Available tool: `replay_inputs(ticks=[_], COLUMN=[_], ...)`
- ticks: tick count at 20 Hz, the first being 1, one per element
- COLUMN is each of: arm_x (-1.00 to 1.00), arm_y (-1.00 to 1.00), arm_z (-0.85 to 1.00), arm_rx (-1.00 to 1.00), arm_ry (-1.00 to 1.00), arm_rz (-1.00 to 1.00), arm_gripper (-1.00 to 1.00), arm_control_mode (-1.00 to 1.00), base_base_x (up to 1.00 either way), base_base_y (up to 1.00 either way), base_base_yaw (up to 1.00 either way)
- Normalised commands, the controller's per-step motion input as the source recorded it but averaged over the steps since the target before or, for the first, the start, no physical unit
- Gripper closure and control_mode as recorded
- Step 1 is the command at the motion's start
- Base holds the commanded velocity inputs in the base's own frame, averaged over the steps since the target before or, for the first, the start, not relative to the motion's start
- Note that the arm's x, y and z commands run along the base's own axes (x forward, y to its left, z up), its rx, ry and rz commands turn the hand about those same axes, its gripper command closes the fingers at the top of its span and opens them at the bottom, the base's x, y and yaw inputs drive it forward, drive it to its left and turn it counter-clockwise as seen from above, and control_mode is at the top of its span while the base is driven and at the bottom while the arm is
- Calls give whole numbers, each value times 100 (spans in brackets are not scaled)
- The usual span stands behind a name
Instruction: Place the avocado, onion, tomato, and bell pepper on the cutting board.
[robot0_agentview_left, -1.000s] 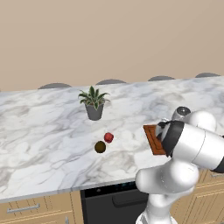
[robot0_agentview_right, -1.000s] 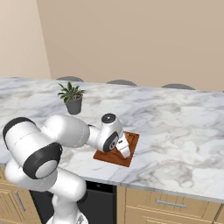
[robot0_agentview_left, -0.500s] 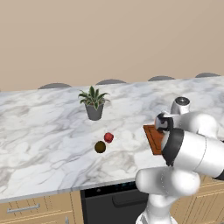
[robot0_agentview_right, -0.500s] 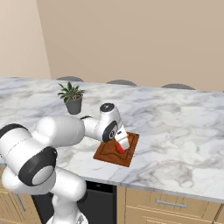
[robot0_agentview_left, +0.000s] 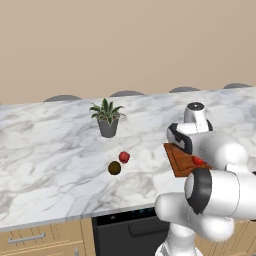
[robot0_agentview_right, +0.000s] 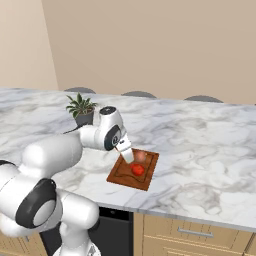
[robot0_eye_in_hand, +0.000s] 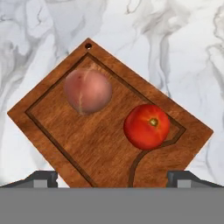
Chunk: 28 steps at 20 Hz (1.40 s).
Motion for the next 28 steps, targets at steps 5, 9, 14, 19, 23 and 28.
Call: replay_inputs(ticks=[5, 9, 14, 19, 23, 28], arm_x=[-3, 0, 17, 41, 54, 53], arm_y=[97, 100, 99, 89, 83, 55], arm_z=[0, -2, -3, -2, -10, -21], arm_rx=[0, 0, 0, 0, 0, 0], arm_ry=[8, 9, 10, 7, 6, 3], arm_rz=[5, 7, 5, 3, 4, 8], arm_gripper=[-100, -100, -100, -100, -100, -100], arm_control_mode=[-100, -100, -100, -100, -100, -100], base_base_x=[0, 0, 0, 0, 0, 0], base_base_y=[0, 0, 0, 0, 0, 0], base_base_yaw=[0, 0, 0, 0, 0, 0])
